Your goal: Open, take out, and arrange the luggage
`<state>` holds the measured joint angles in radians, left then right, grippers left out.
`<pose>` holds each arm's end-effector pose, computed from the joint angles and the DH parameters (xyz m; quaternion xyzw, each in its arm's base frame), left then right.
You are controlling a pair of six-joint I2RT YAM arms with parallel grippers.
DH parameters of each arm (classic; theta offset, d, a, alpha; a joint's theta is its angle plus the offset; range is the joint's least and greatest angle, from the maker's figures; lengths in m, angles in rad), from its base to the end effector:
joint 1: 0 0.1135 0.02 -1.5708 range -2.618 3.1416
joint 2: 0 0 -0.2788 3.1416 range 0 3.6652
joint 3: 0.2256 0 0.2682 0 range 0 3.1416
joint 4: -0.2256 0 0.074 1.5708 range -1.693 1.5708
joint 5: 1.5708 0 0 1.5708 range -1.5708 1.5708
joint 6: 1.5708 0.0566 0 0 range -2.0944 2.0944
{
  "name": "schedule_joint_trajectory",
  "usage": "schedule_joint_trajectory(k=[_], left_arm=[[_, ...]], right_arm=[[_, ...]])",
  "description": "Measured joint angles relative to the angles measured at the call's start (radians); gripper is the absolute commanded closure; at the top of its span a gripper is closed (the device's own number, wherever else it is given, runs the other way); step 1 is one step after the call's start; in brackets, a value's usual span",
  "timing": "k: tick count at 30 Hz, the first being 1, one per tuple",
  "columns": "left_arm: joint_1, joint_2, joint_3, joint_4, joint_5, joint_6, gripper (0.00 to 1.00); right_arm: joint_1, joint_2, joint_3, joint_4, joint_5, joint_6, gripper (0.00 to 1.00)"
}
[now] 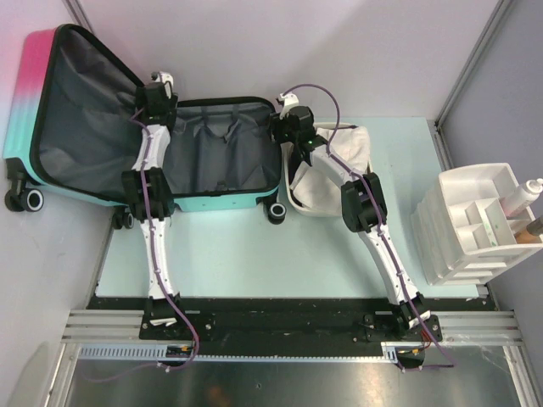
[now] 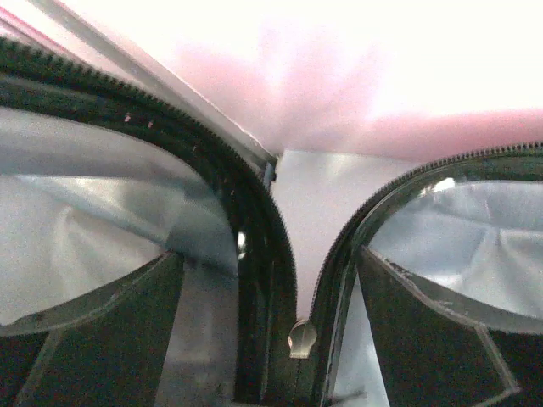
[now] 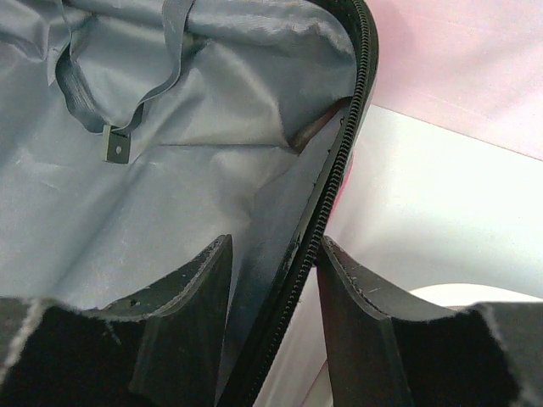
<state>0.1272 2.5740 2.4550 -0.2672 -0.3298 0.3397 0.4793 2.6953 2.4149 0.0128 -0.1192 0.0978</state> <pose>0.6324 0.0994 0.2439 -0.0043 0.8235 0.2599 0.5043 0.5868 0.3126 0.1847 -0.1859 0.7725 0.2177 0.5669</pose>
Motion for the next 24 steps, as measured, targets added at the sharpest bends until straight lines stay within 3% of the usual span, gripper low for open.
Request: schedule_joint_trajectory(k=[11,20,22,24], left_arm=[[-0.041,0.047,-0.054,0.268,-0.179,0.079,0.15],[-0.021,0.048,-0.054,0.539,-0.306,0.032,0.00],[-0.011,0.047,-0.054,0.567,-0.314,0.027,0.01],[-0.009,0.047,-0.054,0.585,-0.314,0.027,0.08]], right_arm=[[-0.002,0.005,-0.001,0.030,-0.009,0.031,1.00],[-0.004,0.005,-0.018,0.052,-0.014,0.034,1.00],[-0.005,0.003,-0.023,0.058,-0.017,0.034,1.00],[-0.005,0.002,-0.026,0.067,-0.021,0.037,1.00]])
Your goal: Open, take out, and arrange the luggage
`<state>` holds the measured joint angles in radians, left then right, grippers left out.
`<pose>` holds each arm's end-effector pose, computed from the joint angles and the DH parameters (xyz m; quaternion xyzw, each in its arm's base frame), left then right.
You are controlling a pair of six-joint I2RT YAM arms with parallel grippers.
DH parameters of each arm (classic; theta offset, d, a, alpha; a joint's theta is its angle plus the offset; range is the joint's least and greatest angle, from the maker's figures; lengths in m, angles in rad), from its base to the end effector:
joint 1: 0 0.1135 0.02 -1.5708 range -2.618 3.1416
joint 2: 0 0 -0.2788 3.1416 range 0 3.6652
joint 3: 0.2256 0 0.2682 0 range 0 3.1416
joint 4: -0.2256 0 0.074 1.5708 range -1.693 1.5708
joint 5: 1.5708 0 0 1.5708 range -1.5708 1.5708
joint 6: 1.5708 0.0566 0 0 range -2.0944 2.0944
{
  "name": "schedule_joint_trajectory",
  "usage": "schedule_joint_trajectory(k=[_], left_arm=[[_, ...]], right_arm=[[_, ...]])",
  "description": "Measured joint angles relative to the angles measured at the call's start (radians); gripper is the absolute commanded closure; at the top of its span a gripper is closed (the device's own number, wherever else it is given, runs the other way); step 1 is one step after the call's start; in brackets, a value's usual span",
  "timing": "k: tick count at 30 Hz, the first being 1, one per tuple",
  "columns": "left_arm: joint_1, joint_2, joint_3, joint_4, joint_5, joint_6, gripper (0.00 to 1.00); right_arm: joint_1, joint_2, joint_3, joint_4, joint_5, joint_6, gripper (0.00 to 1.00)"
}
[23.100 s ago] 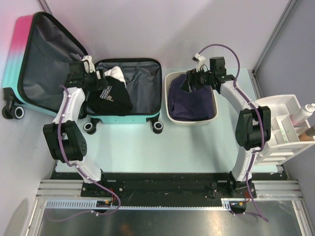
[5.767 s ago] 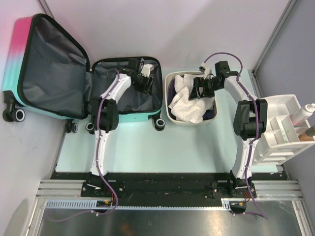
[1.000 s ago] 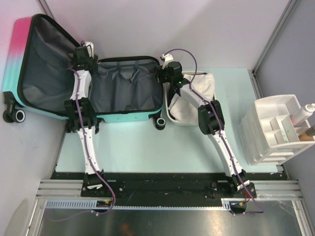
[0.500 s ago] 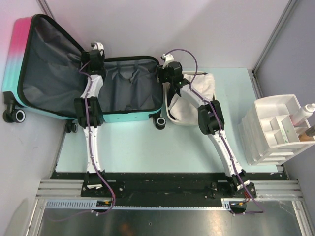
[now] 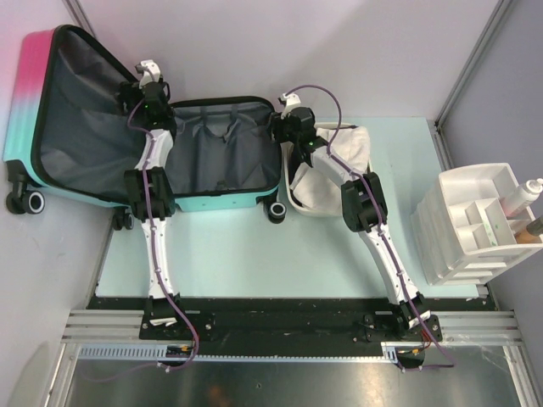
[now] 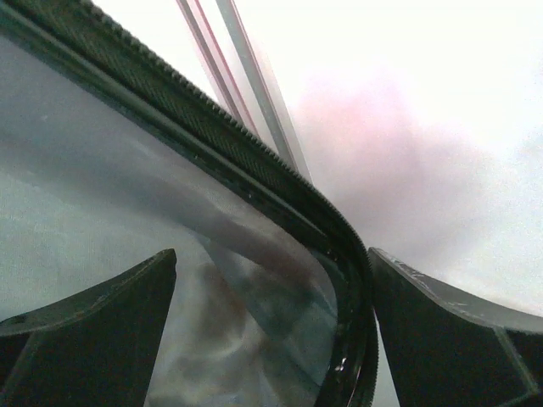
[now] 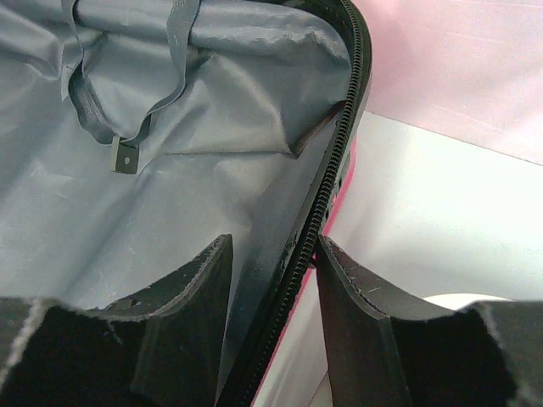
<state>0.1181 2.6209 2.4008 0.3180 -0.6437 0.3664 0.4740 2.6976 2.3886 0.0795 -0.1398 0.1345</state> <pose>0.6402 0.1102 0.2653 -0.1536 0.6613 0.3749 0.6313 0.5887 0.3109 0.1813 -0.1748 0.7629 0.2379 0.5751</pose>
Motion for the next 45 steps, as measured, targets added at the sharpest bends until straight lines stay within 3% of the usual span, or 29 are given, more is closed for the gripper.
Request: schedule_joint_trajectory(k=[9,17,34,45], left_arm=[[-0.002,0.000,0.000,0.043,0.089,-0.023,1.00],[-0.006,-0.018,-0.023,0.056,0.108,-0.053,1.00],[-0.034,-0.219,-0.323,0.135,0.165,-0.104,1.00],[-0.060,-0.278,-0.334,0.135,0.129,-0.105,1.00]], right_arm=[[0.000,-0.005,-0.019,0.029,-0.011,0.000,1.00],[-0.004,-0.043,-0.107,0.104,-0.030,0.016,1.00],[0.000,-0.182,-0.383,0.259,-0.018,0.038,1.00],[0.000,-0.298,-0.610,0.479,-0.002,0.005,1.00]])
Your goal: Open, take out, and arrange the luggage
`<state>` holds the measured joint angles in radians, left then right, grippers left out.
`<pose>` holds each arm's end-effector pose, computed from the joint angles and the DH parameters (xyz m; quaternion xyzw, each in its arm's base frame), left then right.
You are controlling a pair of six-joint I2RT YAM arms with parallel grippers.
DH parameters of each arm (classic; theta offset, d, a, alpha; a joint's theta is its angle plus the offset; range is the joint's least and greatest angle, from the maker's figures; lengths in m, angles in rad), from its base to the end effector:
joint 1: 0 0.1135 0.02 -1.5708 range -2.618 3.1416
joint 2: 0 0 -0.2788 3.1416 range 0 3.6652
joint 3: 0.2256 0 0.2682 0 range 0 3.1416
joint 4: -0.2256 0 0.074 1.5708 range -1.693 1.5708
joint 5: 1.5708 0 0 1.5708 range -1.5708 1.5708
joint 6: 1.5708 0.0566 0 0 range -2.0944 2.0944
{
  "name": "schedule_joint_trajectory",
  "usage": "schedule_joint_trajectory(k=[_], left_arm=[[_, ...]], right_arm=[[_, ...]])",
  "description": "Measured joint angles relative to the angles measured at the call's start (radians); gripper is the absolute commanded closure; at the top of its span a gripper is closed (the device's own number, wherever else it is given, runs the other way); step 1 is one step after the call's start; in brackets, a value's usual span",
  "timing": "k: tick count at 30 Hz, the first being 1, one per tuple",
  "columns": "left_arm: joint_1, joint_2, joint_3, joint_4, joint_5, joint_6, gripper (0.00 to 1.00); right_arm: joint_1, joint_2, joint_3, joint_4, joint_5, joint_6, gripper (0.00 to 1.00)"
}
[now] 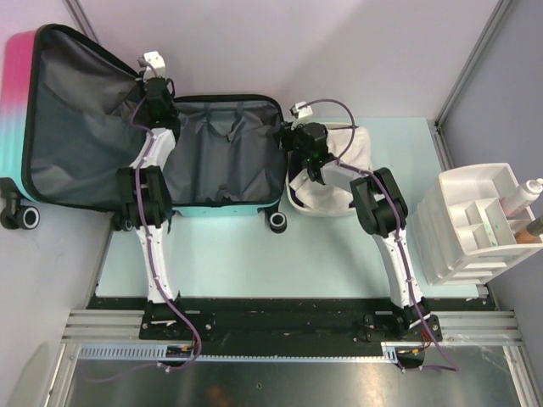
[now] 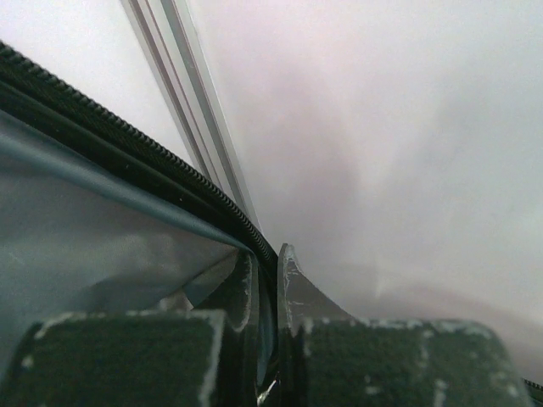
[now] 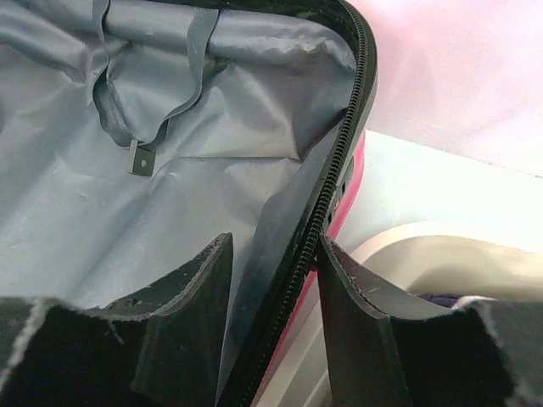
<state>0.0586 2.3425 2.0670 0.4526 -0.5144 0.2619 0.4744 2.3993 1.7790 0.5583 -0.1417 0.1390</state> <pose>0.6010 0.0632 0.3217 -0.1311 0.6373 0.2795 0.7061 0.5326 0.2825 0.1908 -0.1691 0.7086 0.2554 0.6357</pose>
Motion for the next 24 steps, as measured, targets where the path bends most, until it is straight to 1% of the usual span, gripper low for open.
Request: schedule_joint_trajectory(k=[8,17,24], left_arm=[[-0.027,-0.076,-0.058,0.002,-0.017,0.005,1.00],[-0.034,-0.158,-0.123,0.028,-0.045,0.037,1.00],[-0.032,-0.209,-0.139,0.044,-0.050,0.056,1.00]], right_arm=[[0.006,-0.068,-0.157,0.200,0.020,-0.111,1.00],[0.019,-0.113,-0.242,0.354,0.012,-0.161,1.00],[0.032,-0.137,-0.300,0.481,0.000,-0.201,1.00]])
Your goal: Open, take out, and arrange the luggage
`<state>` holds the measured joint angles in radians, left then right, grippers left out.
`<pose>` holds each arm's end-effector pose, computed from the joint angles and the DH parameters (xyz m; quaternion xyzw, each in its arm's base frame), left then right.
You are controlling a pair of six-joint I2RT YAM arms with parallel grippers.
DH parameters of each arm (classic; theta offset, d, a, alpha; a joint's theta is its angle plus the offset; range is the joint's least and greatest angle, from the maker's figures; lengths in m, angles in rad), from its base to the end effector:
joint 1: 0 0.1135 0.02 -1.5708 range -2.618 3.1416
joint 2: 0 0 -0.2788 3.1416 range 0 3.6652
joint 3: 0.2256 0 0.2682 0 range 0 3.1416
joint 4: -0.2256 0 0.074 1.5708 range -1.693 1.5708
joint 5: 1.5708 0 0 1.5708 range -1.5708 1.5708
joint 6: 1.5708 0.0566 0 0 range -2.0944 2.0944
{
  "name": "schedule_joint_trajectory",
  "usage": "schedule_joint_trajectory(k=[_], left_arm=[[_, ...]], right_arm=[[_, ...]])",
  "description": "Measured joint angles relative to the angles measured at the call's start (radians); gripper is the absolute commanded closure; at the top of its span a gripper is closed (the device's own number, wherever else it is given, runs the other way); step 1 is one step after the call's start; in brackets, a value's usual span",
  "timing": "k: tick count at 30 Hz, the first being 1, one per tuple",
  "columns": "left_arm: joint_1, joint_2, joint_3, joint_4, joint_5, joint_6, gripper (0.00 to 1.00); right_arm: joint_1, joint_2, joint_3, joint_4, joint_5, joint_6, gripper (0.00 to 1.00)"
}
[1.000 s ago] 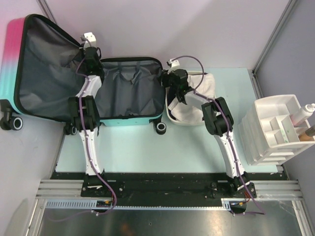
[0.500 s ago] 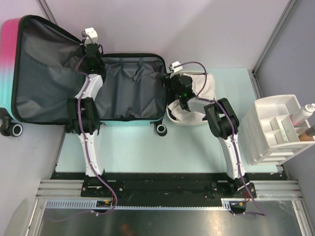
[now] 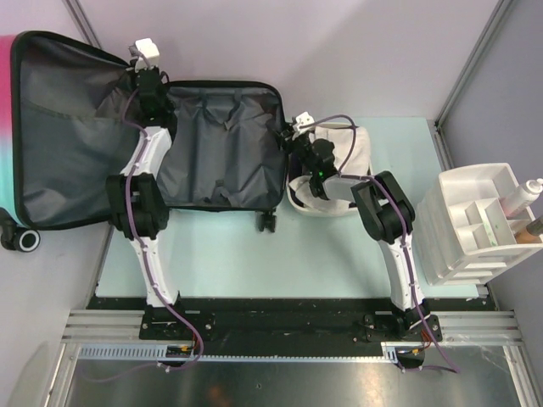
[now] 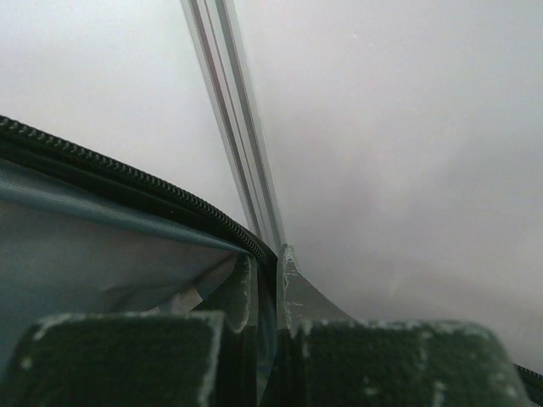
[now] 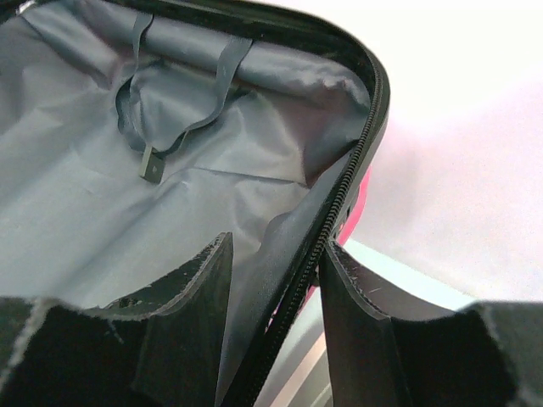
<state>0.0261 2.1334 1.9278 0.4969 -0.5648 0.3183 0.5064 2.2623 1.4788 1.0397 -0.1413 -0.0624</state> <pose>0.5526 0.0447 0.3897 -0.1377 0.5998 0.2959 0.7306 0.4781 0.2743 0.2192 -0.2246 0.5693 0.2159 0.7608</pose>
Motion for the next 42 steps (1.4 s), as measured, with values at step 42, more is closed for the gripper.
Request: schedule_joint_trajectory(k=[42], left_arm=[[0.052,-0.350,-0.472,0.069,0.076,0.043,1.00]], right_arm=[[0.027,-0.114,-0.224,0.211,-0.119,-0.024,1.00]])
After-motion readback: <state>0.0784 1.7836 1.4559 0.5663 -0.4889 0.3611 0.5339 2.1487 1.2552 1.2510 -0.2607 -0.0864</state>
